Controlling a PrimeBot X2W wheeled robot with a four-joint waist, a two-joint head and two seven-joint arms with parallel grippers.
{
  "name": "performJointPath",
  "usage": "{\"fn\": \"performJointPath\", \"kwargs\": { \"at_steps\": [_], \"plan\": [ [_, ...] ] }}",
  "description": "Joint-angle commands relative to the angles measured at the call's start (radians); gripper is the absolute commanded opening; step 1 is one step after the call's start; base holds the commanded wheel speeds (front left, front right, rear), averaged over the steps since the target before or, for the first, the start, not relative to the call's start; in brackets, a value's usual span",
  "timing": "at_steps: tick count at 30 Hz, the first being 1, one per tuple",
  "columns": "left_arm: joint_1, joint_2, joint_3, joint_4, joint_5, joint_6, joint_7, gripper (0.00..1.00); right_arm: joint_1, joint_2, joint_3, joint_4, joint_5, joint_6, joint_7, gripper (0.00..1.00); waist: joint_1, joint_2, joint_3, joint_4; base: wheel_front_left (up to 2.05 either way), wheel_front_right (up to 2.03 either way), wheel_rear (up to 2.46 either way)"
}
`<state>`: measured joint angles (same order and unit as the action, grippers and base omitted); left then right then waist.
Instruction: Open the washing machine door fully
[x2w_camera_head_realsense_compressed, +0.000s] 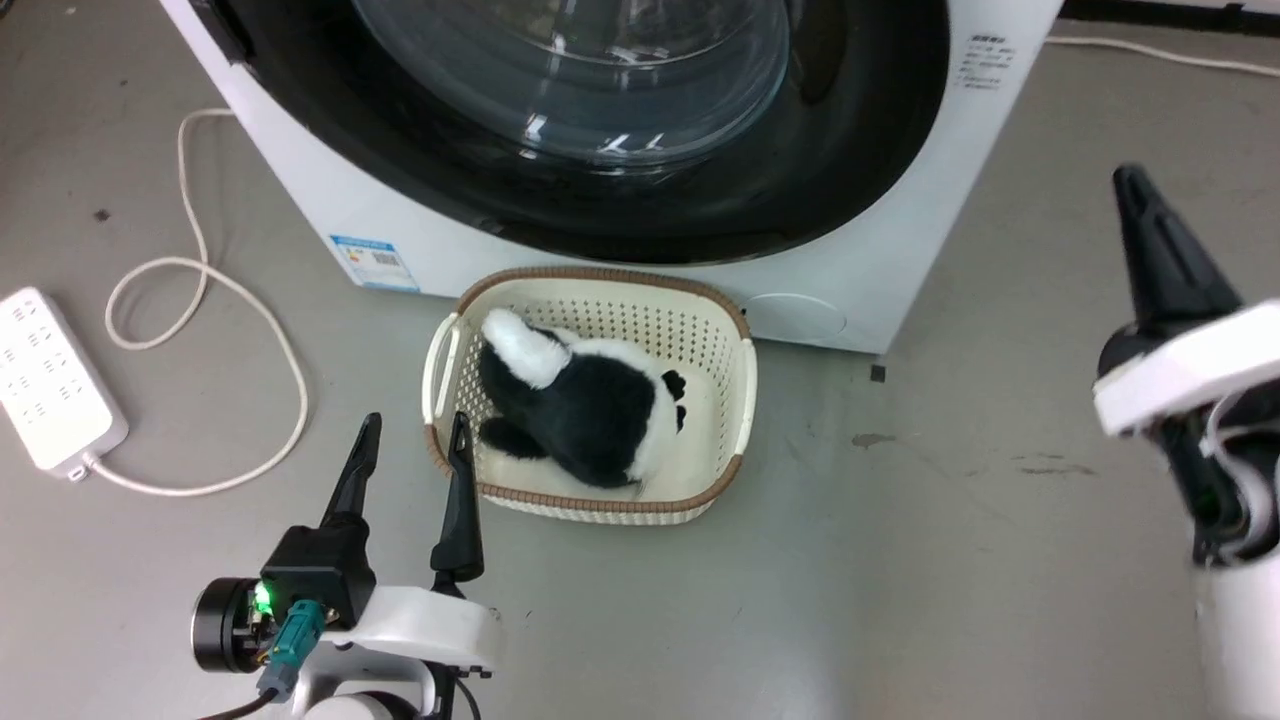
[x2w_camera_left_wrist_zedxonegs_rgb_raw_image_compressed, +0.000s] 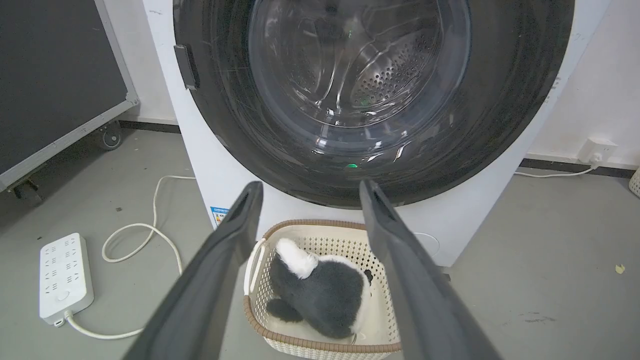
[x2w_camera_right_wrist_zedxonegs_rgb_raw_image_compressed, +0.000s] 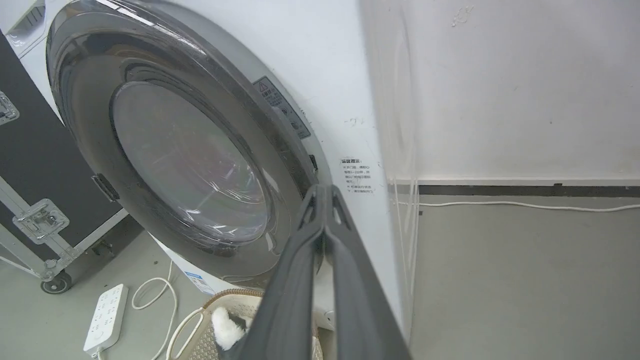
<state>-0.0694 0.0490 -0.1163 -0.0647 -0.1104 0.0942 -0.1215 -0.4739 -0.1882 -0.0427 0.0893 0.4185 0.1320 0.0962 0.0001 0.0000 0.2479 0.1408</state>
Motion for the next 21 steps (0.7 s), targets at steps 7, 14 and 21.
{"fn": "performJointPath", "kwargs": {
  "at_steps": [7, 14, 21],
  "plan": [
    [-0.033, 0.001, -0.023, -0.011, -0.016, 0.018, -0.022, 1.00, -0.149, 0.033, -0.070, 0.108, 0.117, -0.001, 0.087, 0.00, -0.0001, 0.0000, 0.031, 0.028, 0.00, 0.00, 0.00],
    [-0.042, 0.001, -0.045, -0.014, -0.030, 0.031, -0.037, 1.00, -0.288, 0.055, -0.148, 0.249, 0.211, -0.001, 0.210, 0.00, -0.0001, 0.0000, 0.055, 0.058, 0.00, 0.00, 0.00],
    [-0.050, 0.001, -0.064, -0.023, -0.042, 0.045, -0.052, 1.00, -0.433, 0.056, -0.216, 0.395, 0.267, -0.001, 0.337, 0.00, -0.0001, 0.0000, 0.091, 0.089, 0.00, 0.00, 0.00]
  ]
}}
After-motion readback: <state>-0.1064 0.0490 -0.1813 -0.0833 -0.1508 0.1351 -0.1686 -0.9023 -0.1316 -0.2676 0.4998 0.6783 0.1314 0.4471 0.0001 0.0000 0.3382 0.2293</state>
